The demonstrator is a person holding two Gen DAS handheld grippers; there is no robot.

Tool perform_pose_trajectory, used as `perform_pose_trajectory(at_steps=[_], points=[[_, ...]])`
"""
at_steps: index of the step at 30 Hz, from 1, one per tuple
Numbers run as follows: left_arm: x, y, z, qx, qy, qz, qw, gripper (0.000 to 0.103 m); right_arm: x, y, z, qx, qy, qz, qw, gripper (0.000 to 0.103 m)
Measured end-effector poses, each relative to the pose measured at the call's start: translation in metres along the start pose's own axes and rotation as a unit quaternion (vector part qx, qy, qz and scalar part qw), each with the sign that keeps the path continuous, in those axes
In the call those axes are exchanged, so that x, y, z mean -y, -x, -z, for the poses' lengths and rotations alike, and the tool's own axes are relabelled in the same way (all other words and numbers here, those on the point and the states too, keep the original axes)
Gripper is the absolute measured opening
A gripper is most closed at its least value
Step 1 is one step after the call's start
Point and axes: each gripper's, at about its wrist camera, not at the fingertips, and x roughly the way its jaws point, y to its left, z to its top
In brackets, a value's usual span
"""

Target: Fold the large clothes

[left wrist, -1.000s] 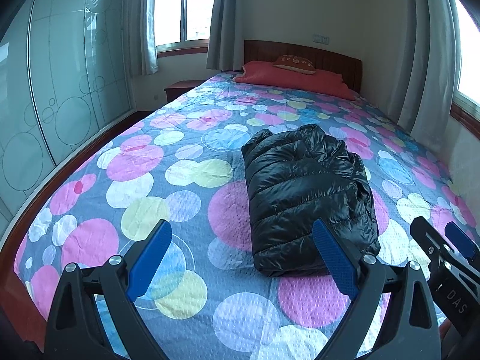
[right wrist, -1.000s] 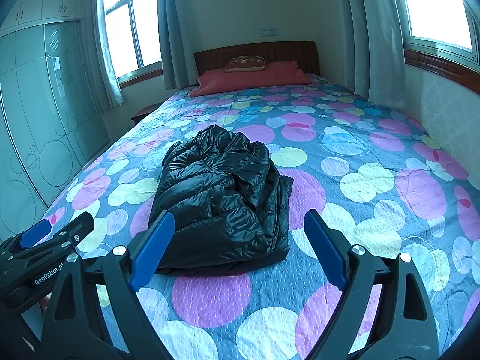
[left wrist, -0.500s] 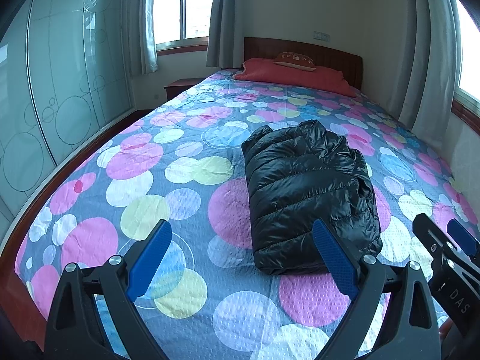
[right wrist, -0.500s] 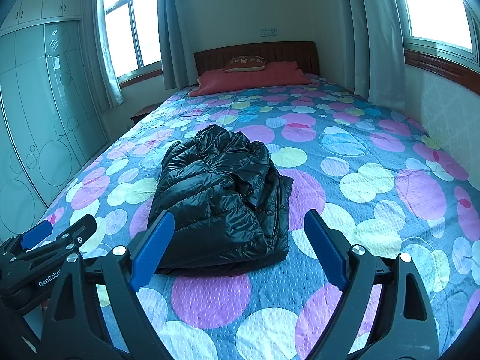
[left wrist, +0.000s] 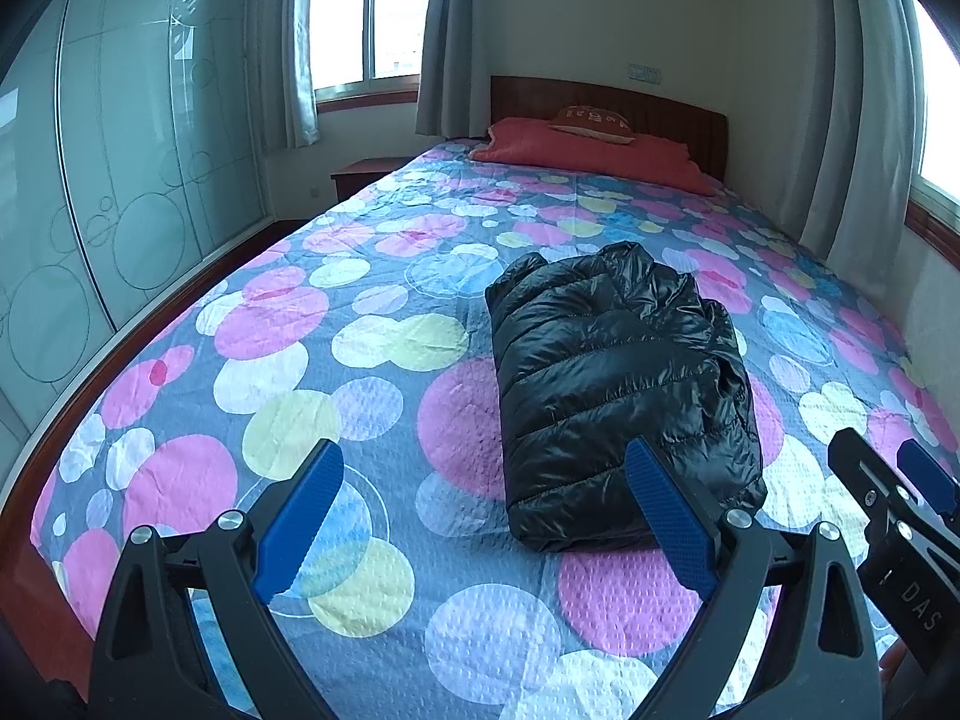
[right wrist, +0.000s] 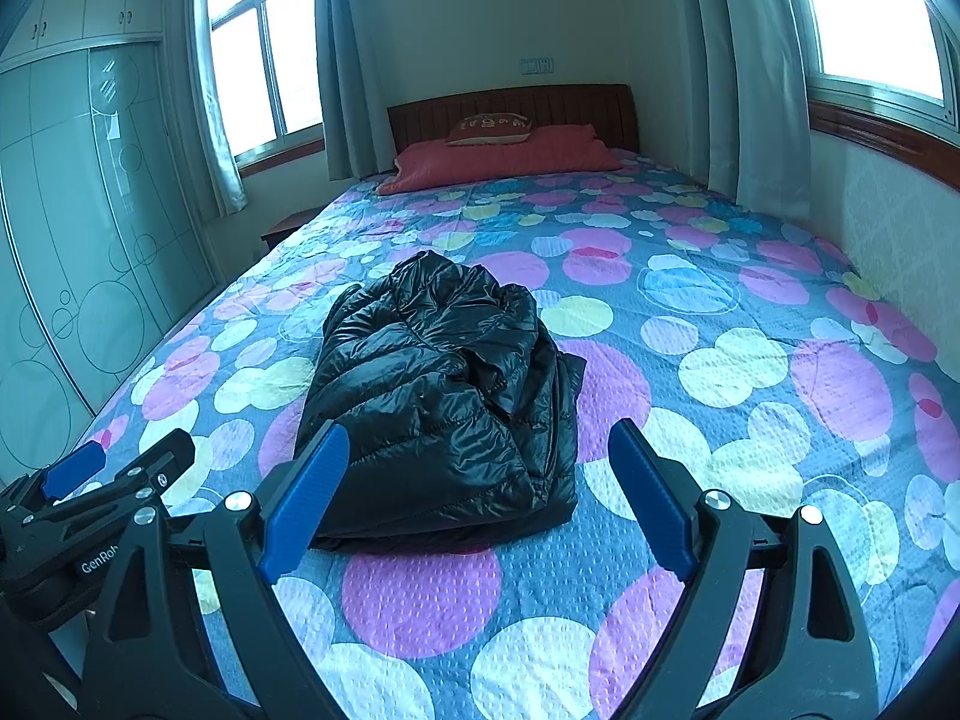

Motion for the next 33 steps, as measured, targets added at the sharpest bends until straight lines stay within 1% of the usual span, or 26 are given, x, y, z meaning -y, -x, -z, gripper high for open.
perform_pose_trajectory(at_steps=[15,19,30,33], points=[[-0.002,0.0004,-0.0056,0.003,0.0,0.008,1.0,0.095,-0.0007,0.0004,0.0005,0.0,0.001,0.001,1.0,0.088],[-0.0031,-0.0007,-0.0072,0.001,0.001,0.001,1.0,0.095,0.0,-0.0004,0.0006,-0.001,0.002,0.0,1.0,0.088],[-0.0068,-0.0042,-0.0098,0.006,-0.001,0.016,0.9998,0.095,0.002,-0.0042,0.0036,-0.006,0.004,0.0,1.0,0.088],[-0.005,-0.0048,-0.0077,0.006,-0.002,0.005,1.0,0.095,0.0032,-0.0067,0.0046,-0.008,0.004,0.0,1.0,0.088]])
